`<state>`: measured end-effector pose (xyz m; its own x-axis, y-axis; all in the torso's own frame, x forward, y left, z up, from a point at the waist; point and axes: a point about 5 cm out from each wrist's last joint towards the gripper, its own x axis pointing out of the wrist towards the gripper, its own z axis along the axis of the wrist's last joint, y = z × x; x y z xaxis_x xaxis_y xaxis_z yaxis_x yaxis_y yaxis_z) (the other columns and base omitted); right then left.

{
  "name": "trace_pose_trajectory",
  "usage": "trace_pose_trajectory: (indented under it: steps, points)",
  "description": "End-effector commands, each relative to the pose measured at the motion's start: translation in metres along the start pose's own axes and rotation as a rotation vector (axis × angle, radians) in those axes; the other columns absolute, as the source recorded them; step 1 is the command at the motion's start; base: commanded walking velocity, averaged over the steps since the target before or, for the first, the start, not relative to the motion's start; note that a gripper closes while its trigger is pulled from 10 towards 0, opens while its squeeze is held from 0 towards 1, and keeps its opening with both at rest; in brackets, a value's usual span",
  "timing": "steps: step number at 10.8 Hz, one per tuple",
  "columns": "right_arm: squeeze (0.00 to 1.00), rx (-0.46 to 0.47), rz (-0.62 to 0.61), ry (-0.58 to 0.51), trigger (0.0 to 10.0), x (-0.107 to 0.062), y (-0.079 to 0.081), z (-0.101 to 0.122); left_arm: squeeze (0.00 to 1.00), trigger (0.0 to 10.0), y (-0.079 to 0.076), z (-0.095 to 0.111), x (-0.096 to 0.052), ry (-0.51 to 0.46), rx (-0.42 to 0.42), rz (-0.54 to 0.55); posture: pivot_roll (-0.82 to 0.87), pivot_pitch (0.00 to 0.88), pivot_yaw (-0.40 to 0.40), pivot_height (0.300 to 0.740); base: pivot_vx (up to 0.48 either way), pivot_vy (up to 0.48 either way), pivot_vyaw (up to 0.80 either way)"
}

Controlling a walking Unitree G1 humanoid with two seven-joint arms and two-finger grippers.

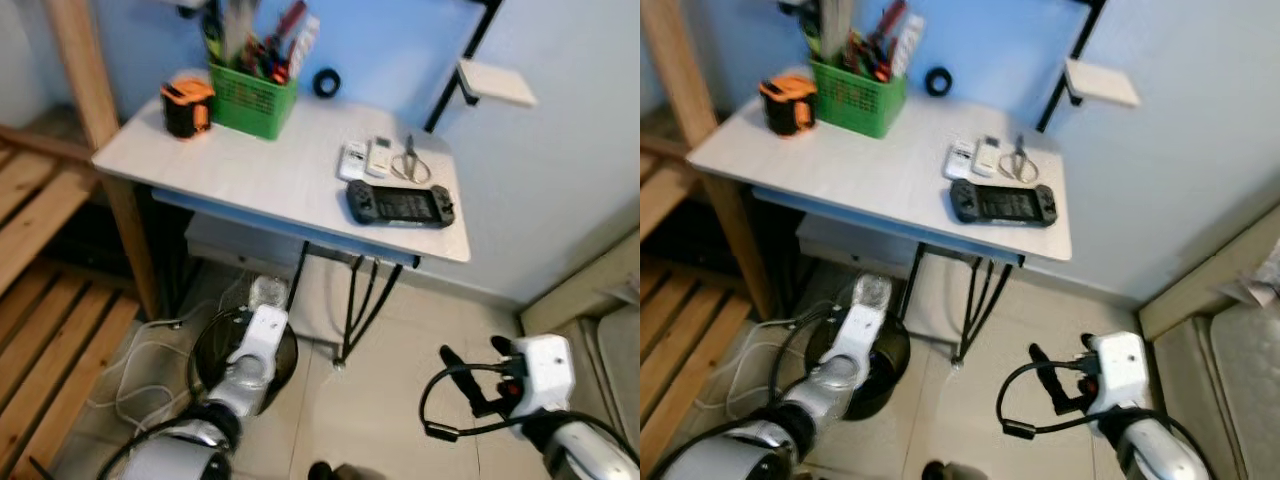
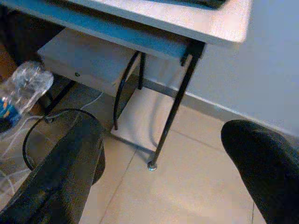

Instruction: Clean up the room

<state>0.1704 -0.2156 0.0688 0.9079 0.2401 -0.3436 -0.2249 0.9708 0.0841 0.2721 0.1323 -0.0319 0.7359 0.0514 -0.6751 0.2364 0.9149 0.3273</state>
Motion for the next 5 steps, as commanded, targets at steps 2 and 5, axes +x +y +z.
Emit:
trace_pose_trajectory:
  steps: [2, 5]
  points:
    - [0.0, 0.11, -0.048, 0.029, 10.0, -0.012, -0.002, -0.008, 0.0, 10.0, 0.008, 0.001, 0.002, 0.019, 0.128, -0.017, -0.22, 0.155, -0.166, 0.74, 0.0, 0.0, 0.0]
    - [0.0, 0.171, -0.073, 0.067, 10.0, -0.021, 0.017, -0.026, 0.0, 10.0, 0.024, -0.012, 0.002, 0.066, 0.226, -0.006, -0.2, 0.237, -0.1, 0.74, 0.0, 0.0, 0.0]
